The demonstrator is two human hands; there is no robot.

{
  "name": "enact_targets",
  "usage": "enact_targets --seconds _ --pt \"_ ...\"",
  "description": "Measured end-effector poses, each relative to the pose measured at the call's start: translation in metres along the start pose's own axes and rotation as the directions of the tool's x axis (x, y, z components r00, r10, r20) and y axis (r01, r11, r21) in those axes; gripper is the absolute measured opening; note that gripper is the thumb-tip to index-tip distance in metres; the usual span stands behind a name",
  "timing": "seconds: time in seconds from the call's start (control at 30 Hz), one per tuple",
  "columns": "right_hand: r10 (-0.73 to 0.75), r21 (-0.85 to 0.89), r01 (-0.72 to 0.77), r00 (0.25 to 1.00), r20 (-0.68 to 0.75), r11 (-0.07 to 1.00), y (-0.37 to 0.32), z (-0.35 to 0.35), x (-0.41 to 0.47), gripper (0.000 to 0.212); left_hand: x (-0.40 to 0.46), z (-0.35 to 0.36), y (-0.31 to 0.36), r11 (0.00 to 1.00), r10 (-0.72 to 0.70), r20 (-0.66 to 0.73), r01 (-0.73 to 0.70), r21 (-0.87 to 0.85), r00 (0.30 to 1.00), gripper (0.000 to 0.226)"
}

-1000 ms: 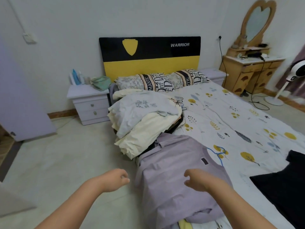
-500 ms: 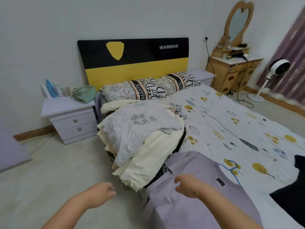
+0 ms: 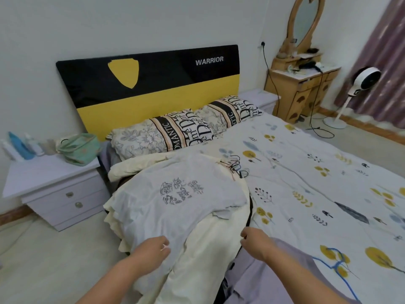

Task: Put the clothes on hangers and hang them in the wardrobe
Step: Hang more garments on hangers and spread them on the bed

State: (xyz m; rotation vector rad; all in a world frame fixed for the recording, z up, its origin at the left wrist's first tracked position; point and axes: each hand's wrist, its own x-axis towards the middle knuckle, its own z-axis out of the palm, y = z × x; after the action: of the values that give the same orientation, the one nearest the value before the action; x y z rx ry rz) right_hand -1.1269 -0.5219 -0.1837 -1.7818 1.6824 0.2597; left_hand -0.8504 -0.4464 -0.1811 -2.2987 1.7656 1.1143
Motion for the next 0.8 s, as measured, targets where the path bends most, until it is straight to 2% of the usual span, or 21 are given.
enact_targets --seconds 0.1,0.27,0.4,0.5,0.63,0.8 --pt "0.042 0.011 -0.042 0.999 -0.001 0.999 -0.004 -0.007 0.042 0.039 0.045 -0.013 0.008 0.997 0.043 0.009 -0.043 0.064 0.999 0.036" --pt "0.128 0.068 -0.121 0.987 -0.101 0.99 -0.017 -0.018 0.122 0.041 0.139 -0.033 0.01 0.984 0.105 0.034 -0.108 0.14 0.994 0.041" --pt "0.236 0.121 -0.216 0.955 -0.18 0.969 -0.03 -0.021 0.19 0.039 0.222 -0.043 0.007 0.949 0.166 0.056 -0.175 0.262 0.985 0.046" --pt "0.322 0.159 -0.293 0.924 -0.204 0.943 -0.038 -0.018 0.24 0.045 0.282 -0.044 0.001 0.909 0.194 0.087 -0.213 0.359 0.977 0.051" --pt "0.402 0.187 -0.363 0.878 -0.26 0.913 -0.036 -0.013 0.303 0.056 0.348 -0.034 -0.005 0.89 0.161 0.138 -0.204 0.407 0.977 0.071" --pt "0.504 0.244 -0.453 0.834 -0.225 0.858 -0.023 -0.011 0.357 0.059 0.387 -0.008 -0.018 0.86 0.103 0.296 -0.234 0.454 0.95 0.082"
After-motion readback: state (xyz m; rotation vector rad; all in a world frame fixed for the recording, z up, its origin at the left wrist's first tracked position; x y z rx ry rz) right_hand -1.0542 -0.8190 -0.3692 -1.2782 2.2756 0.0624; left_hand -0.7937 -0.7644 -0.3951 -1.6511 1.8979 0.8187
